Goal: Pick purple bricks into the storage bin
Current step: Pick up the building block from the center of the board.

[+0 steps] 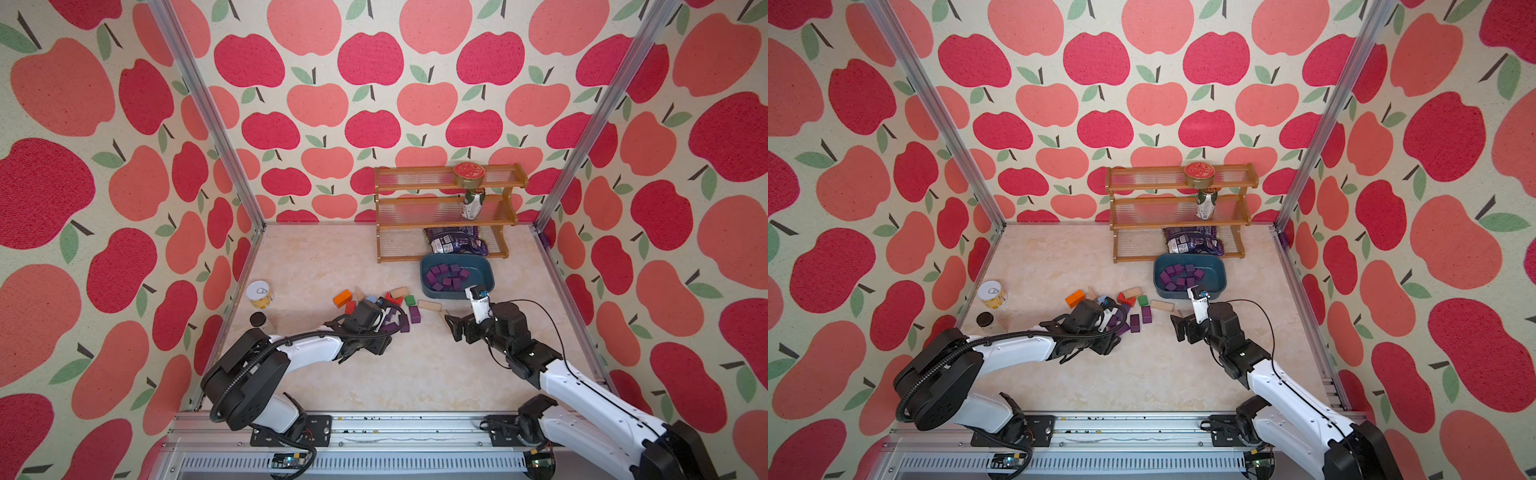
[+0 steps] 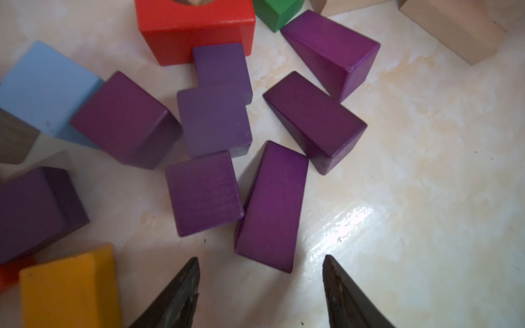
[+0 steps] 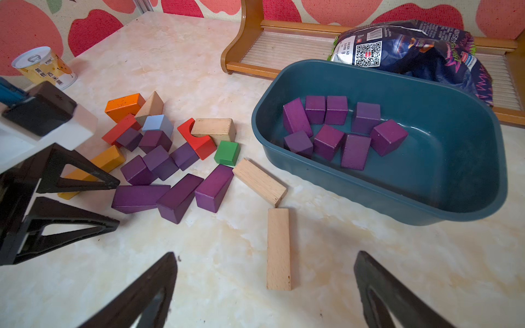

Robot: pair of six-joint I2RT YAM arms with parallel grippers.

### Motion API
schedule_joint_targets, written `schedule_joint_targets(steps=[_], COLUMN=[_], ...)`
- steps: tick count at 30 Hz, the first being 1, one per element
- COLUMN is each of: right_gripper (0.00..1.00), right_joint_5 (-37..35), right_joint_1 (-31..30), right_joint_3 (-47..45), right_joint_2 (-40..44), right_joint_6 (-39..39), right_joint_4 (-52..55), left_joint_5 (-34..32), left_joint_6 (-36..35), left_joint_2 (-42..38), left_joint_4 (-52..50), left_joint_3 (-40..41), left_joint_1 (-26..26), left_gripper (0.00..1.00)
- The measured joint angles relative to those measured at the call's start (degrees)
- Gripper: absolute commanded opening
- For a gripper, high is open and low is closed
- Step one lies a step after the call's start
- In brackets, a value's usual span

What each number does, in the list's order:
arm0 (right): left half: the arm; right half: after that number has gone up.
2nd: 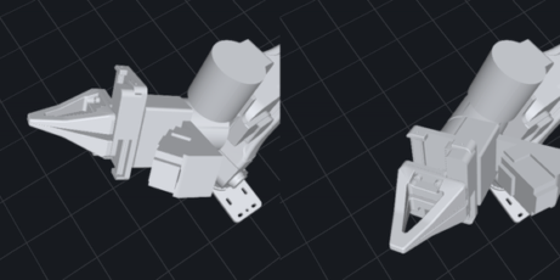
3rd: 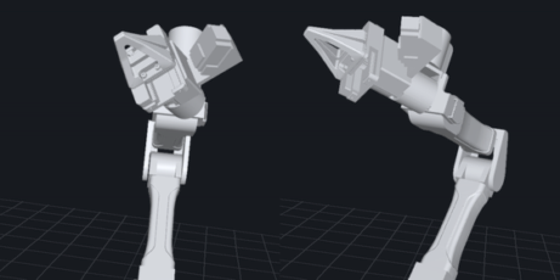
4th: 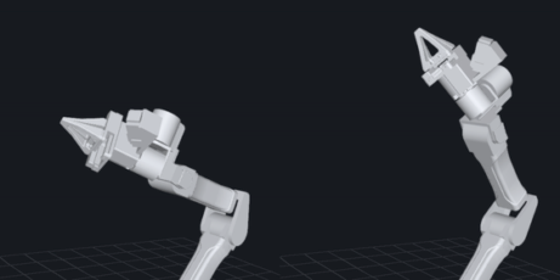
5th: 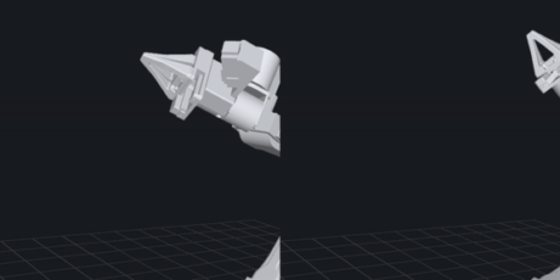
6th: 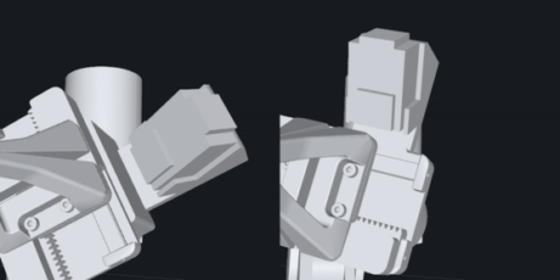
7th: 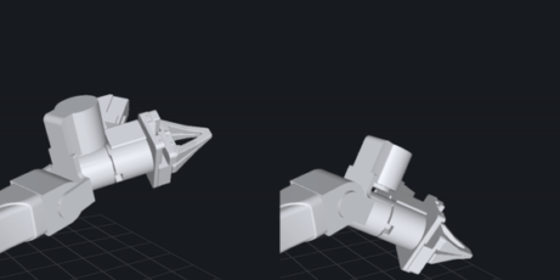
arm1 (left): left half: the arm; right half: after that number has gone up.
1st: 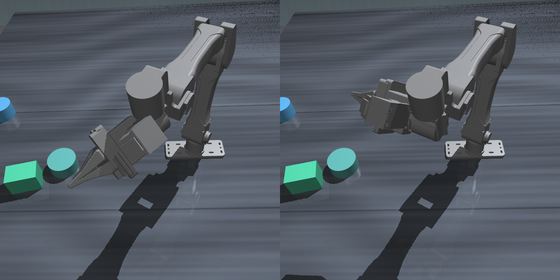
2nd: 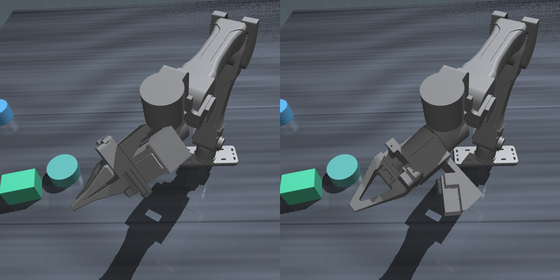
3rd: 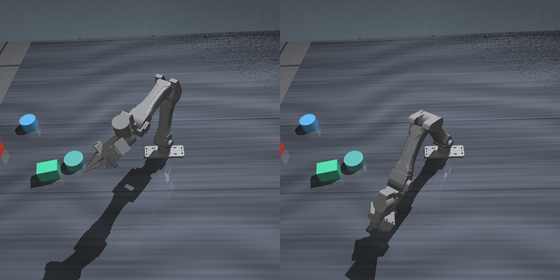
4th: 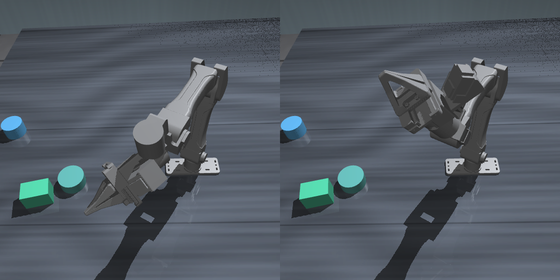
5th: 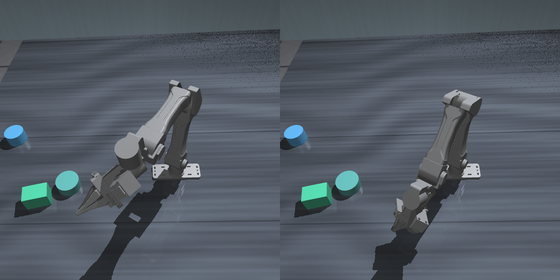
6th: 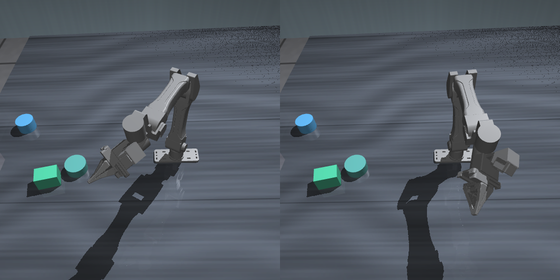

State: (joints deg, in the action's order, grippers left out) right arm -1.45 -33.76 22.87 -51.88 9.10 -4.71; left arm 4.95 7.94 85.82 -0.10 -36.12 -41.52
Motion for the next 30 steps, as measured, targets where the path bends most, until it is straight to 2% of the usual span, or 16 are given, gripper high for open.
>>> schedule_joint_targets(steps=[17, 21, 25, 30], right_gripper=[0.99, 0.99, 0.99, 0.99], right_joint_5=[-0.2, -0.2, -0.6, -0.9], right_joint_1=[0.0, 0.0, 0.0, 0.0], right_joint_3=[0.0, 0.0, 0.0, 0.0], right_joint_2=[-0.3, -0.4, -0.6, -0.6], right_joint_6=[0.0, 0.0, 0.0, 0.0], right_joint_4=[0.0, 0.0, 0.0, 0.0], left_joint_5=[-1.3, -1.3, -1.6, -2.5], left_joint_6=[-4.8, -5.6, -6.5, -7.5], left_joint_2=[5.5, 6.1, 6.5, 6.5], left_joint_4=[1.1, 1.2, 1.1, 1.1], left_joint_3=[-4.0, -4.6, -4.9, -4.9], left_joint_1=[-0.3, -0.4, -1.2, -2.7], left_gripper=[0.51, 0.36, 0.31, 0.3])
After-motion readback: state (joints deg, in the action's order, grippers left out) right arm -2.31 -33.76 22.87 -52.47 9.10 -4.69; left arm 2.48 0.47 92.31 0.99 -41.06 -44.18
